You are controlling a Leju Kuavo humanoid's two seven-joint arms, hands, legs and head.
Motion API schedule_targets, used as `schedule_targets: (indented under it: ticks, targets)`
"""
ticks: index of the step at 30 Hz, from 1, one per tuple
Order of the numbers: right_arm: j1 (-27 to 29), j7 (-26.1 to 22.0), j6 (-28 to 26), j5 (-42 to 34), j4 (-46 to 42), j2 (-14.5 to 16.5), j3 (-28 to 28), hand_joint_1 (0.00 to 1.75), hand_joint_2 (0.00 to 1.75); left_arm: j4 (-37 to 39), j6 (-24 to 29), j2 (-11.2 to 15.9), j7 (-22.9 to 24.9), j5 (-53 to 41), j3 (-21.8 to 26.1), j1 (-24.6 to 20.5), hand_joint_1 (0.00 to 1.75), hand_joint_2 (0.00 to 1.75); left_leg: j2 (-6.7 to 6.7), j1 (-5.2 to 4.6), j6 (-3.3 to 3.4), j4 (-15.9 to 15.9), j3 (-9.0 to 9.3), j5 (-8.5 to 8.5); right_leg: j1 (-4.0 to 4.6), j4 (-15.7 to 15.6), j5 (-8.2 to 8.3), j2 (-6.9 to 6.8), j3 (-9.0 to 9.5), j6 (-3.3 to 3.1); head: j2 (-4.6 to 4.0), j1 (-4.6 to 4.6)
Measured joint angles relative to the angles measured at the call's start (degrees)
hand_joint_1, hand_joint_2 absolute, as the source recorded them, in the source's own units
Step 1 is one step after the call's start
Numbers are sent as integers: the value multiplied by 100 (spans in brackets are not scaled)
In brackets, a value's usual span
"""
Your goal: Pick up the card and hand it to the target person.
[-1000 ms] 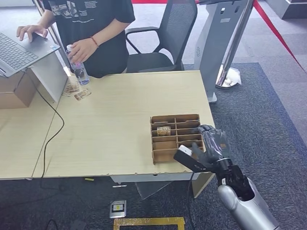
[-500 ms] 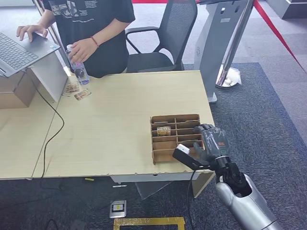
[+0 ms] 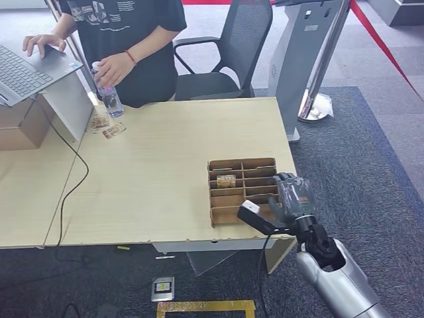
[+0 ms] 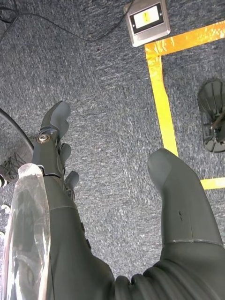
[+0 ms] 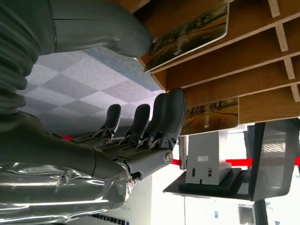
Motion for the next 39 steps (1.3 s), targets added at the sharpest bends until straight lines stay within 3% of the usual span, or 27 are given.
schedule_targets:
  ticks: [6, 8, 11, 19, 30, 39]
  targets:
    - [-48, 94, 12, 186, 79, 0, 51, 97, 175, 0, 0, -2, -10, 17, 0, 0, 0, 175, 0, 0, 0, 0, 0, 0, 0, 0, 0, 0, 0, 0, 0, 0]
    - [-58, 102, 12, 216, 104, 0, 65, 111, 175, 0, 0, -2, -11, 18, 0, 0, 0, 175, 0, 0, 0, 0, 0, 0, 0, 0, 0, 0, 0, 0, 0, 0]
    - [-71, 121, 13, 274, 133, 0, 79, 145, 175, 0, 0, -2, -12, 18, 0, 0, 0, 175, 0, 0, 0, 0, 0, 0, 0, 0, 0, 0, 0, 0, 0, 0]
    - [-72, 185, 7, 394, 160, 0, 133, 171, 175, 0, 0, -6, -19, 15, 0, 0, 0, 175, 0, 0, 0, 0, 0, 0, 0, 0, 0, 0, -1, 0, 0, 0]
    - [-55, 211, 17, 497, 135, 0, 149, 173, 175, 0, 0, -7, -28, 3, 0, 1, 0, 175, 0, 0, 0, 0, 0, 0, 0, 0, 0, 1, -2, 0, 0, 0]
    - [-28, 32, 295, 113, -235, -102, 59, 175, 175, 0, -4, -7, -41, 19, 0, 4, 0, 175, 0, 0, 0, 0, 0, 0, 0, 0, 0, 1, -5, 0, 0, 0]
